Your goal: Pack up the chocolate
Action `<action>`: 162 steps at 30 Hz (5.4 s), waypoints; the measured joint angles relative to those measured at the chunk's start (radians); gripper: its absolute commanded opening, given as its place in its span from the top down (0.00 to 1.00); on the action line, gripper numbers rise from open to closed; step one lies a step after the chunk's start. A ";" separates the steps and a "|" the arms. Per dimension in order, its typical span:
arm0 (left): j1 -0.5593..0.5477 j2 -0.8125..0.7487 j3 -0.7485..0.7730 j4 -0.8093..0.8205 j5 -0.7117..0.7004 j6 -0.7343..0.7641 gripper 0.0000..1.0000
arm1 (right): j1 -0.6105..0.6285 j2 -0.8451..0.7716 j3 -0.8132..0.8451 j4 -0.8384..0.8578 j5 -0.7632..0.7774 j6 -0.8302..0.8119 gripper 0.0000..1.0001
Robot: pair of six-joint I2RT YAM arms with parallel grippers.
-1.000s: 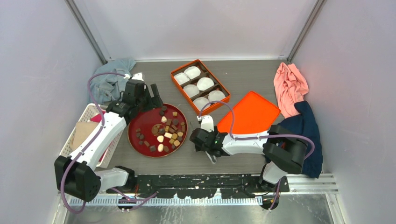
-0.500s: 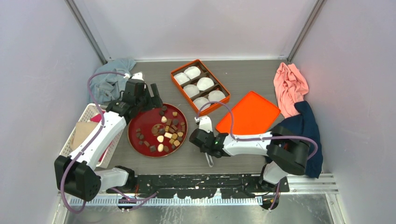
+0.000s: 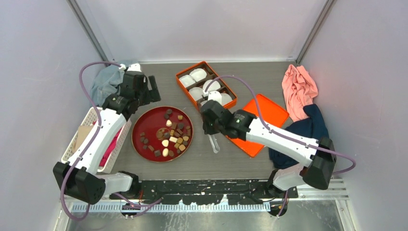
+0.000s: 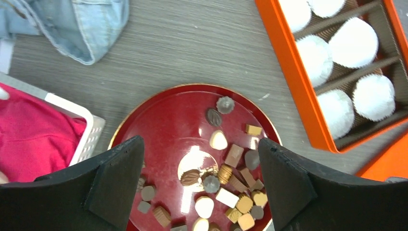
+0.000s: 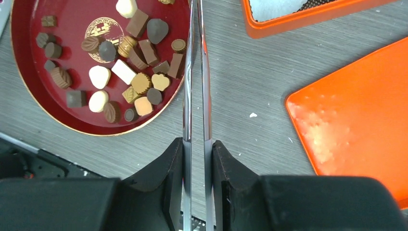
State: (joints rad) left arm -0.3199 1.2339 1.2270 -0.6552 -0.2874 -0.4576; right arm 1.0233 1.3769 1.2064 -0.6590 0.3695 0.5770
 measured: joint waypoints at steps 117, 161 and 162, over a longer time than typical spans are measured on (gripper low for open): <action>0.104 0.032 -0.039 -0.149 0.116 -0.014 0.16 | -0.010 0.705 0.590 -0.377 -0.200 -0.182 0.47; 0.104 0.024 -0.063 -0.145 0.124 -0.014 0.15 | -0.010 0.754 0.710 -0.452 -0.198 -0.235 0.80; 0.104 0.023 -0.063 -0.146 0.124 -0.014 0.15 | -0.010 0.749 0.711 -0.452 -0.198 -0.235 0.80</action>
State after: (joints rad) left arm -0.2157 1.2572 1.1645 -0.8009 -0.1638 -0.4721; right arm 1.0134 2.1262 1.9171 -1.1110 0.1719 0.3420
